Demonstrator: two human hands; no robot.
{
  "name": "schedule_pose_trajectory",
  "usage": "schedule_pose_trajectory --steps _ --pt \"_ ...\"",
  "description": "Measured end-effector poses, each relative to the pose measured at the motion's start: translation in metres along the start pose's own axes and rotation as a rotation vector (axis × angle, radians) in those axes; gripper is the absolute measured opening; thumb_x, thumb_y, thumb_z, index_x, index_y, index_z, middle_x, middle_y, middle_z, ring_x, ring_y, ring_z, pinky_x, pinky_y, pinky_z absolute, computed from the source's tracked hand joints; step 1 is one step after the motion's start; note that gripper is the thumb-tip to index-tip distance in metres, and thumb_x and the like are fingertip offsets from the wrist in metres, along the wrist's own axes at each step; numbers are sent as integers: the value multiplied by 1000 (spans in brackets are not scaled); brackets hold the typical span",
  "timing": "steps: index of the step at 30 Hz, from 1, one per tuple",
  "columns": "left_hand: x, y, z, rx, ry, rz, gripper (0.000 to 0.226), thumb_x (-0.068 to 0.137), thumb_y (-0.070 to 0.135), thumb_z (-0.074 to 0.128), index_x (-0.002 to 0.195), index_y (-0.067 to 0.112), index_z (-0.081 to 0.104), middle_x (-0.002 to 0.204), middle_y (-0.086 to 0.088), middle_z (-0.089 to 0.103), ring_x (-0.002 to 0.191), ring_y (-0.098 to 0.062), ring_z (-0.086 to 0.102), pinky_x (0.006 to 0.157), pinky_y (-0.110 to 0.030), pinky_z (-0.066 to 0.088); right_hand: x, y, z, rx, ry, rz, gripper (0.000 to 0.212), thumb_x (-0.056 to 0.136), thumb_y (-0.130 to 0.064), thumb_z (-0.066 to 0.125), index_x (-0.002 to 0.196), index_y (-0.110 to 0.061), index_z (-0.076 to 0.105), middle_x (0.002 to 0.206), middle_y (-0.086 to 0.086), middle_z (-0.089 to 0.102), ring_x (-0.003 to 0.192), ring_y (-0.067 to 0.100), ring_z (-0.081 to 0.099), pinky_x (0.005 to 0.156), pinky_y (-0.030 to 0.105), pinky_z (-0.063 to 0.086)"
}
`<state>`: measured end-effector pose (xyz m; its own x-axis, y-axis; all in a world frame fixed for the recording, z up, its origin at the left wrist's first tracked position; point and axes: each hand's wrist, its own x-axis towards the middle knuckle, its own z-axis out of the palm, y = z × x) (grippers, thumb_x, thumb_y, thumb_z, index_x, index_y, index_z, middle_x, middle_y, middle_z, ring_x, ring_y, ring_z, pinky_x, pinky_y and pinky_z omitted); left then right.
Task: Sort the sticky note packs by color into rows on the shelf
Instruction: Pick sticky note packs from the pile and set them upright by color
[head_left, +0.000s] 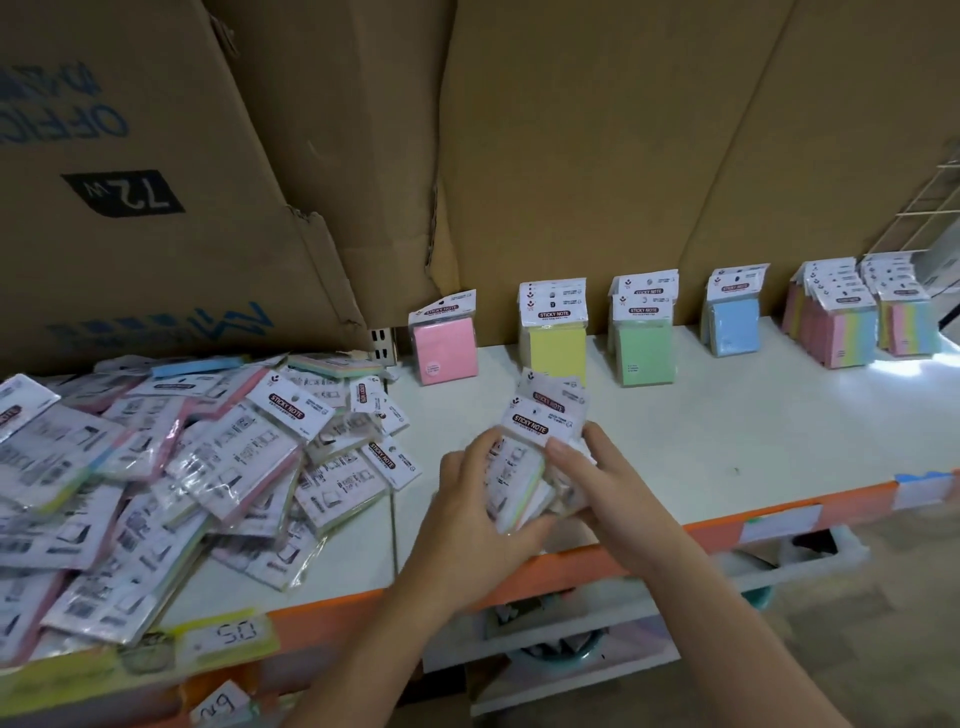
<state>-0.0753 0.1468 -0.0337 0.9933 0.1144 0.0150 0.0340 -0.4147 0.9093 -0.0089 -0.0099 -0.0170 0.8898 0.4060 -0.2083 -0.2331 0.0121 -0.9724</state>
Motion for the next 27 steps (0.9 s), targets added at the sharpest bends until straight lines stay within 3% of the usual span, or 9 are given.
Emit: schedule_pose_trajectory --steps 4,7,10,14,17,20,22,25,27 --pt "-19 -9 -5 -118 15 31 89 70 50 79 141 51 25 135 26 35 125 10 42 98 -14 44 -23 8 16 91 -60 -63 55 91 -58 53 136 -26 52 132 6 64 121 28 62 97 48 51" --pt "-30 -7 -10 -290 -43 7 81 66 57 77 131 62 30 133 35 46 122 12 48 88 -8 46 -40 13 26 168 -124 -73 68 94 -63 33 148 -23 42 146 4 54 135 24 50 107 43 45" --pt "-38 -4 -11 -348 8 -26 74 63 62 74 126 63 36 129 30 54 116 9 55 86 -13 50 -54 18 35 175 -115 -89 48 105 -38 34 148 -20 43 147 5 52 136 26 48 108 43 44" --pt "-49 -7 -6 -463 12 -100 70 62 55 72 124 59 42 116 25 65 106 2 64 90 -31 55 -68 22 40 13 18 -118 40 102 -10 50 140 -21 56 129 7 67 118 26 64 90 36 57" --pt "-60 -7 -1 -697 12 -184 75 62 41 75 133 36 50 116 7 71 109 -17 68 93 -46 54 -76 17 41 -208 171 -125 38 95 -17 64 130 -31 62 108 11 70 99 20 67 87 36 57" --pt "-70 -5 6 -998 13 -283 64 66 20 75 127 13 59 104 -7 76 95 -22 73 74 -36 61 -82 14 40 -308 223 -14 47 85 -39 71 128 -35 53 116 -12 65 96 -3 63 77 19 55" --pt "-76 -2 9 -1090 -8 -314 51 71 17 66 121 9 62 99 -8 77 89 -20 74 66 -30 59 -86 14 35 -287 186 79 61 74 -55 68 126 -26 57 111 -10 70 98 -1 66 80 24 57" --pt "-82 3 15 -1118 -34 -317 47 73 16 65 119 7 64 103 -12 76 94 -24 74 69 -31 60 -89 15 21 -283 160 98 54 74 -60 74 110 -19 67 99 -5 76 92 10 71 80 33 58" --pt "-85 8 22 -1109 -35 -321 49 75 12 73 123 6 63 110 -16 73 100 -27 72 72 -32 60 -91 15 10 -228 164 70 53 71 -57 76 109 -21 66 98 -5 76 90 11 72 72 25 55"
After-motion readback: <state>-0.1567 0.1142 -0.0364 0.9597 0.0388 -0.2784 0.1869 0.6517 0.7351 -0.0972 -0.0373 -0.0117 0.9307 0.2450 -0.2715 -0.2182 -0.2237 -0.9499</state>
